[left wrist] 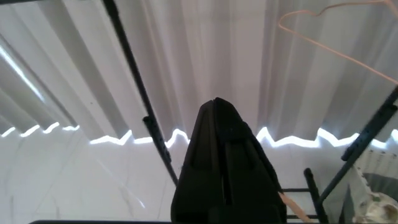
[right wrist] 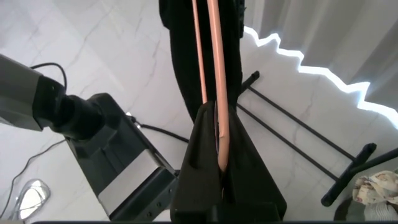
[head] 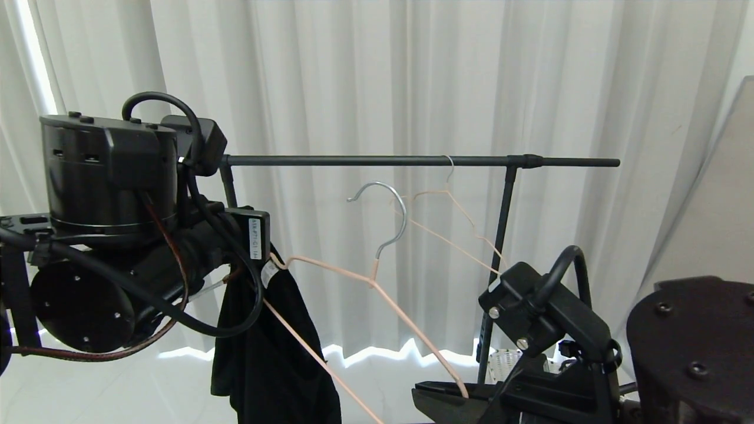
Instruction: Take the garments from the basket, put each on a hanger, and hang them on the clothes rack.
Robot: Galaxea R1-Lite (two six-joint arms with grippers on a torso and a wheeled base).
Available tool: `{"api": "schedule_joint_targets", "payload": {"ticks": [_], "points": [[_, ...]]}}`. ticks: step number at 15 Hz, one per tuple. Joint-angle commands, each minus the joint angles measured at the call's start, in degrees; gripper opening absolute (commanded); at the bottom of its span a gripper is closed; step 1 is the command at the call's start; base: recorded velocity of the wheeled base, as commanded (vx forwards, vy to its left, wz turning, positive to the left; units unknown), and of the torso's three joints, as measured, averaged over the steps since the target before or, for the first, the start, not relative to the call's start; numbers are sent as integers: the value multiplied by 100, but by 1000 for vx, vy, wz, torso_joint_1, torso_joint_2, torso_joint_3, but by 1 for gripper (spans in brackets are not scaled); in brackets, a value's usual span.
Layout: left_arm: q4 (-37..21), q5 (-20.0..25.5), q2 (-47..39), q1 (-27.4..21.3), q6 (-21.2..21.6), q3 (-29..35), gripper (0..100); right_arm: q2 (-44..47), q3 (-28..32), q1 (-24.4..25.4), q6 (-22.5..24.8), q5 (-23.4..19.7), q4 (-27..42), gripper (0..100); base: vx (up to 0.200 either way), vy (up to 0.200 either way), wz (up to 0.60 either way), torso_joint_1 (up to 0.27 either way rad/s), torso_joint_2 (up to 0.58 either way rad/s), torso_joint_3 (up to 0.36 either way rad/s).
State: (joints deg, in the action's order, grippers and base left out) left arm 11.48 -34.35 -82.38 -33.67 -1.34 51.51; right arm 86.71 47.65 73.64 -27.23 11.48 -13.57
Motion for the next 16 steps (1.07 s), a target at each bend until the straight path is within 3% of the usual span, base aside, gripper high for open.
{"api": "schedule_joint_targets", "payload": {"ticks": [1, 7, 13, 16], "points": [[12, -1, 117, -483, -24, 9, 0, 171, 7, -149, 8, -182, -32, 0, 0, 0, 0, 0, 0, 0], [12, -19, 214, -729, -33, 79, 0, 505, 60, -430, 34, -164, -586, 0, 0, 0, 0, 0, 0, 0], [12, 16, 258, -1924, -217, 562, 0, 1111, 701, -421, 25, -155, -612, 0, 0, 0, 0, 0, 0, 0], [12, 16, 372, -1950, -226, 510, 0, 1129, 719, -465, 16, 91, -603, 0, 0, 0, 0, 0, 0, 0]]}}
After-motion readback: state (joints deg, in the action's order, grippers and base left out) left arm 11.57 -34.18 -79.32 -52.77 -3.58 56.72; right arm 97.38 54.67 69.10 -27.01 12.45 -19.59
